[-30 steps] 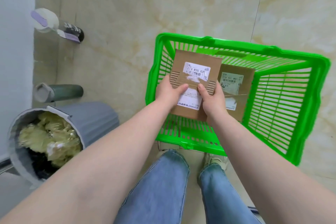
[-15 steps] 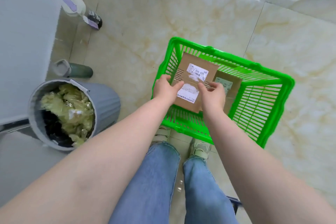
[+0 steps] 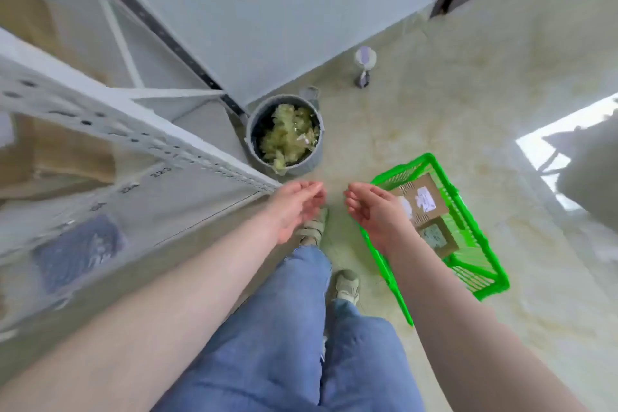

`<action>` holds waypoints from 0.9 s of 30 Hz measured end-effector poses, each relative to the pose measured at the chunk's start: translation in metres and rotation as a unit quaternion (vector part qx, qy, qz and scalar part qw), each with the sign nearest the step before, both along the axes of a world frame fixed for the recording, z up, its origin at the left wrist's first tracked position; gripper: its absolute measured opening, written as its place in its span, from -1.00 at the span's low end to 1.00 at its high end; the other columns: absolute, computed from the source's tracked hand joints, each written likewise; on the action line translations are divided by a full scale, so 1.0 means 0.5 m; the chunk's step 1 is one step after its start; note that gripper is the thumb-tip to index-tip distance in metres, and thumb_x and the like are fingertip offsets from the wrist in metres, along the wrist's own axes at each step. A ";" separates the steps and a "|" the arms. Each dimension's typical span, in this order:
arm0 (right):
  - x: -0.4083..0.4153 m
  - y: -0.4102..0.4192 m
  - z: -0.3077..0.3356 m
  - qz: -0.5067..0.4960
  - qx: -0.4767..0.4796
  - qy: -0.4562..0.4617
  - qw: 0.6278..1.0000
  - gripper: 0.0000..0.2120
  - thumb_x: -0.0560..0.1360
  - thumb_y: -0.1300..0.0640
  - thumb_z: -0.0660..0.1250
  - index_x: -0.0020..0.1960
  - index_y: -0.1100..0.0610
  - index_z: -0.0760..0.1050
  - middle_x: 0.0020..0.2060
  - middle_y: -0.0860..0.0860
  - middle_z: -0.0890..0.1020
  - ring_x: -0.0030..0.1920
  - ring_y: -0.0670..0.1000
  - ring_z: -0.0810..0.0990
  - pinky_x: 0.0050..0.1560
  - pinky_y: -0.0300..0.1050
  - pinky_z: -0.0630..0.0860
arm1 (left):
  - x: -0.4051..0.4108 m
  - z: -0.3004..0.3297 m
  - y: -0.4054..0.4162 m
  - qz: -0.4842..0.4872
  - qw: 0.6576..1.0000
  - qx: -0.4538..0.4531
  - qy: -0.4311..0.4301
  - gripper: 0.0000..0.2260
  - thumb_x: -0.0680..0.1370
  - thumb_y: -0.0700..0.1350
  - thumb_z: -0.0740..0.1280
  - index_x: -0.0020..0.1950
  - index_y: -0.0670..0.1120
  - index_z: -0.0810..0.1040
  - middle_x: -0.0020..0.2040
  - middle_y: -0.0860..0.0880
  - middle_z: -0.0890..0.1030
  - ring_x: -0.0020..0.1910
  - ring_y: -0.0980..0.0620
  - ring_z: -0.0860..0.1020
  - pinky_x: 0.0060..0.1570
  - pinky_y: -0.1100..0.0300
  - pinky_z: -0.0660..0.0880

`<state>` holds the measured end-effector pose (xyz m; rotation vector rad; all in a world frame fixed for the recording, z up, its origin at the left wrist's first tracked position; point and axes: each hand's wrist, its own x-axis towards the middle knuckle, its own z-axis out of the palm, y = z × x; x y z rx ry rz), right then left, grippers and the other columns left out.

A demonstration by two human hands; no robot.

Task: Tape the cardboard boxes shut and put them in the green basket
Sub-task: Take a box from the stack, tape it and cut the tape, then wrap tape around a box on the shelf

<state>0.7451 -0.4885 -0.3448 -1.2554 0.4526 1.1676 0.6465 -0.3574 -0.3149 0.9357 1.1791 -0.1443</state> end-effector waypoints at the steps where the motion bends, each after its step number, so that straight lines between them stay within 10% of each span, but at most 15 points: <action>1: -0.022 0.023 0.032 0.039 0.007 -0.003 0.999 -0.97 0.52 0.25 0.38 -0.10 0.17 0.56 -0.33 -0.01 0.65 -0.39 -0.13 0.58 -0.31 -0.32 0.55 | -0.048 0.032 0.006 0.031 1.000 0.000 -0.003 -0.96 0.61 -0.21 0.30 0.01 -0.09 0.54 -0.15 0.00 0.63 -0.21 0.12 0.60 -0.16 0.27 0.51; 10: -0.286 0.279 0.276 0.368 0.103 -0.055 0.922 -0.93 0.52 0.25 0.38 -0.14 0.15 0.58 -0.29 0.01 0.66 -0.30 -0.09 0.60 -0.17 -0.27 0.55 | -0.422 0.243 0.110 0.354 0.931 0.028 -0.083 -0.90 0.61 -0.19 0.28 -0.07 -0.11 0.56 -0.21 -0.01 0.64 -0.18 0.06 0.60 -0.14 0.25 0.49; 15: -0.422 0.413 0.367 0.333 0.089 -0.160 0.925 -0.89 0.50 0.23 0.42 -0.20 0.13 0.57 -0.32 0.01 0.64 -0.28 -0.06 0.58 -0.20 -0.25 0.55 | -0.555 0.307 0.202 0.451 0.880 0.103 -0.106 -0.96 0.58 -0.16 0.36 -0.05 -0.12 0.57 -0.17 -0.03 0.64 -0.24 0.11 0.61 -0.20 0.30 0.55; 22: -0.478 0.594 0.399 0.196 -0.070 -0.339 0.917 -0.40 0.46 -0.10 0.44 0.39 0.08 0.34 0.18 -0.03 0.50 0.01 -0.03 0.49 -0.06 -0.17 0.38 | -0.582 0.378 0.418 0.289 0.920 0.260 -0.045 -0.54 0.53 0.08 0.41 0.36 -0.02 0.38 0.25 0.08 0.51 0.31 -0.05 0.46 0.12 0.18 0.40; 27: -0.526 0.608 0.385 0.226 -0.130 -0.357 0.897 -0.53 0.57 -0.10 0.29 0.38 0.12 0.41 -0.05 -0.08 0.53 -0.04 0.00 0.50 -0.10 -0.11 0.45 | -0.581 0.376 0.473 0.124 0.967 0.221 -0.034 -0.29 0.52 0.17 0.39 0.55 -0.08 0.21 0.50 -0.05 0.33 0.42 -0.10 0.37 0.40 -0.04 0.32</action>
